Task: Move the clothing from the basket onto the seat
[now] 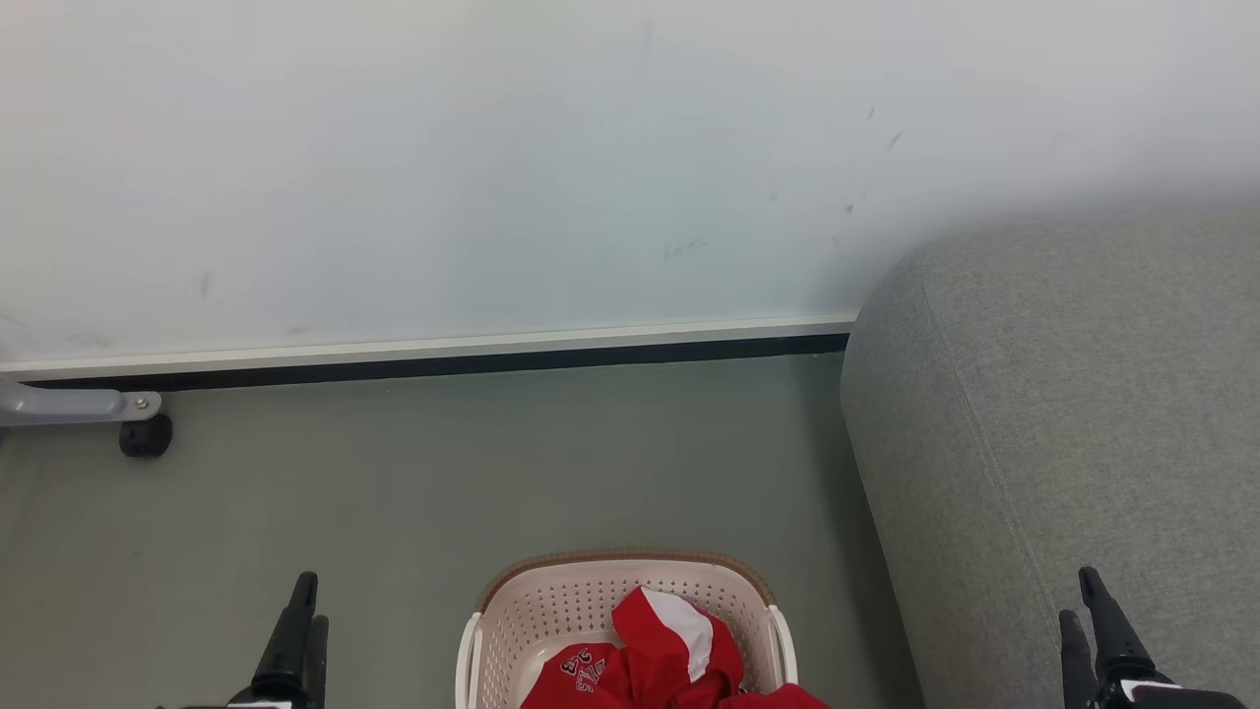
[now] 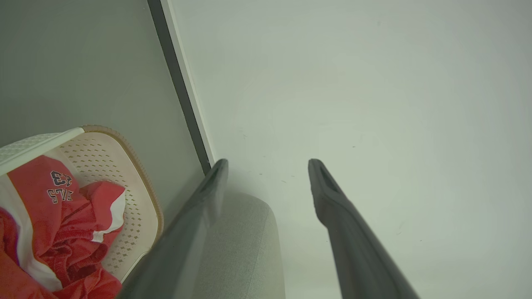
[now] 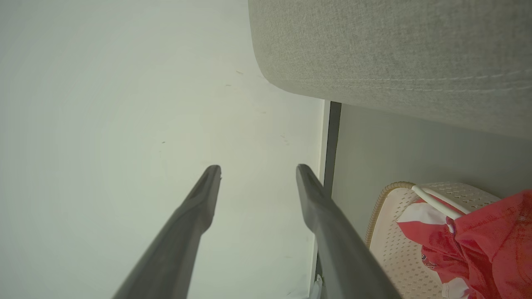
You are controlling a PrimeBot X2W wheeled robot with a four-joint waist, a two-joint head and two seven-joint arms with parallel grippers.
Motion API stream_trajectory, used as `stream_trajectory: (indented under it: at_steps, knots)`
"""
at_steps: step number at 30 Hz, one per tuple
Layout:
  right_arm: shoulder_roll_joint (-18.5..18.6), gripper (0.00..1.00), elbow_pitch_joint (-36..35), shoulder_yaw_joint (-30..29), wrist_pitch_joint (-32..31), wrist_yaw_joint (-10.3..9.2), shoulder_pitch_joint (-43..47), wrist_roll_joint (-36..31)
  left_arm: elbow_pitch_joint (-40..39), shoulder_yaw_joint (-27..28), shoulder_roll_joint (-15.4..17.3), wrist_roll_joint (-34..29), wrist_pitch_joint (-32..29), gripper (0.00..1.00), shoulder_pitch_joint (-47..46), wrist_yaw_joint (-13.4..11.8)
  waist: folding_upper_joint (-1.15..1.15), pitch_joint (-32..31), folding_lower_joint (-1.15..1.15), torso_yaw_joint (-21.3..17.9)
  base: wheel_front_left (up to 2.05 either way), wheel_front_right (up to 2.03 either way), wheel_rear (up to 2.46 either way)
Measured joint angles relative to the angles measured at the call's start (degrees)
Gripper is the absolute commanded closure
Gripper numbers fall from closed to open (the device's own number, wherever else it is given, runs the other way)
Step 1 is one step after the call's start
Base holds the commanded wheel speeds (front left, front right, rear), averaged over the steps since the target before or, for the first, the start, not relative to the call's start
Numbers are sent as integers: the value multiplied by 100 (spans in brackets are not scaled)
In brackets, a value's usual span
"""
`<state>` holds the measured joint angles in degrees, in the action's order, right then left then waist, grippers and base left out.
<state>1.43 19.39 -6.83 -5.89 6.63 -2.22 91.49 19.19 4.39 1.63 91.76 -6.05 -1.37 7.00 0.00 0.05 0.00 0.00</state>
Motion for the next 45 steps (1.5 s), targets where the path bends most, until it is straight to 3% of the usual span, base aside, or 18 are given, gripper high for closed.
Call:
stream_trajectory:
  at_steps: [13, 45]
  knots:
    - [2, 0, -90, 138, 250, -63, -3, -302, -143, -188, 2, -439, 266, 0, -14, -76, 0, 4, 0, -2, 0, 0, 0]
    - [288, 0, -486, 1161, 855, -515, -79, -3125, -620, -838, 279, -3537, 870, 0, -103, -605, 0, 65, 0, -45, 0, 0, 0]
